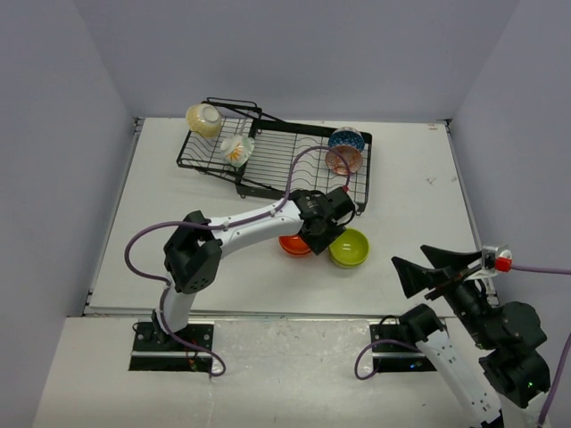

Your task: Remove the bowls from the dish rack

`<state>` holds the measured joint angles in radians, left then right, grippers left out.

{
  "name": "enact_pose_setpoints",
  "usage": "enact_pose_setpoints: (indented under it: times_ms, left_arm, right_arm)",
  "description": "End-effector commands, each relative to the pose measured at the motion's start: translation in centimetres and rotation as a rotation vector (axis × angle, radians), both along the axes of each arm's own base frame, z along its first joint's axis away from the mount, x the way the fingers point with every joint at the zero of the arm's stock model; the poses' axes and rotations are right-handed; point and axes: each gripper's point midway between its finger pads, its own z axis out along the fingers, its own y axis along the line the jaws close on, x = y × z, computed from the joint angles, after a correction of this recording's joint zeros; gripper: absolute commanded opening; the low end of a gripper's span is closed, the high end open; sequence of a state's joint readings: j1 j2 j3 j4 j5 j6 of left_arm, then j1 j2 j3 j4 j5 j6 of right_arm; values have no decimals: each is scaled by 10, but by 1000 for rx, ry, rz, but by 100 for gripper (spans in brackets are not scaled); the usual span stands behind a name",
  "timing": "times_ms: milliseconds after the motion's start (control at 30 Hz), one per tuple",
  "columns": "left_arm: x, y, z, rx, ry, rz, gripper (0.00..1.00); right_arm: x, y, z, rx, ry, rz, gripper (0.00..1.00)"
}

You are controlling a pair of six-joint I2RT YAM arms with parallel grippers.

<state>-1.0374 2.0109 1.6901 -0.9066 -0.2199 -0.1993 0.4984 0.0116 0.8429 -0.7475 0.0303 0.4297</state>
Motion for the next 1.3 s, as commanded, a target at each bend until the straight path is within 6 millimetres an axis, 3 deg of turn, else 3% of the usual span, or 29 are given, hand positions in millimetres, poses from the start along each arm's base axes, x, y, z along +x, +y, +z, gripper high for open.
enact_pose_setpoints:
  times_ms: [0, 267, 300, 333, 367, 467, 533, 567, 633, 667, 700, 733, 800, 833, 900, 933, 1000, 1033, 1067, 1133, 1233, 1267]
  left_arm:
    - [10, -5, 58, -108, -108, 29, 63]
    - [31, 4, 121, -311, -226, 158, 69]
    - [35, 7, 128, -333, -243, 179, 74]
    - [38, 12, 131, -353, -249, 208, 94]
    - [47, 22, 148, -404, -282, 248, 100]
    - [64, 50, 177, -501, -351, 354, 100]
    - [71, 69, 185, -539, -381, 420, 100]
    - [78, 87, 206, -596, -436, 489, 100]
    - [82, 123, 227, -651, -509, 625, 100]
    - [85, 144, 235, -647, -577, 713, 100]
    - [82, 160, 236, -644, -608, 768, 100]
    - [75, 182, 254, -700, -653, 837, 100]
    - [67, 212, 262, -692, -727, 919, 100]
    - [54, 228, 271, -706, -742, 946, 100]
    - [37, 243, 286, -734, -759, 953, 100]
    - [31, 249, 289, -738, -760, 952, 100]
    - [13, 266, 294, -736, -778, 939, 100]
    - [7, 275, 293, -716, -787, 945, 100]
    - [2, 279, 291, -708, -789, 941, 100]
    - [-12, 288, 298, -732, -800, 904, 100]
    - [-26, 282, 292, -778, -772, 796, 100]
    - [-27, 283, 281, -759, -768, 792, 100]
  right_arm:
    - [-3, 2, 6, 10, -27, 19, 99]
    - [-1, 5, 6, 11, -24, 27, 99]
    - [1, 7, 5, 14, -24, 31, 99]
    - [3, 8, 4, 18, -21, 31, 99]
    - [4, 9, 4, 20, -20, 31, 99]
    - [7, 24, 1, 26, -5, 97, 99]
    - [12, 35, -2, 36, 15, 136, 99]
    - [14, 39, 1, 46, 5, 149, 99]
    - [21, 53, -6, 56, 43, 199, 99]
    - [25, 60, 2, 77, 18, 219, 99]
    - [30, 68, -5, 83, 39, 246, 99]
    - [34, 82, -9, 100, 79, 301, 99]
    - [47, 98, -3, 146, 63, 346, 99]
    - [55, 112, -10, 167, 131, 389, 99]
    - [71, 126, -2, 235, 139, 414, 99]
    - [89, 137, -14, 236, 196, 410, 98]
    - [104, 151, 0, 284, 175, 445, 97]
    - [124, 164, -19, 274, 249, 443, 96]
    - [131, 174, -1, 291, 210, 478, 96]
    - [148, 192, -3, 300, 251, 513, 96]
    - [198, 235, -16, 314, 350, 547, 96]
    - [205, 245, -20, 327, 369, 555, 96]
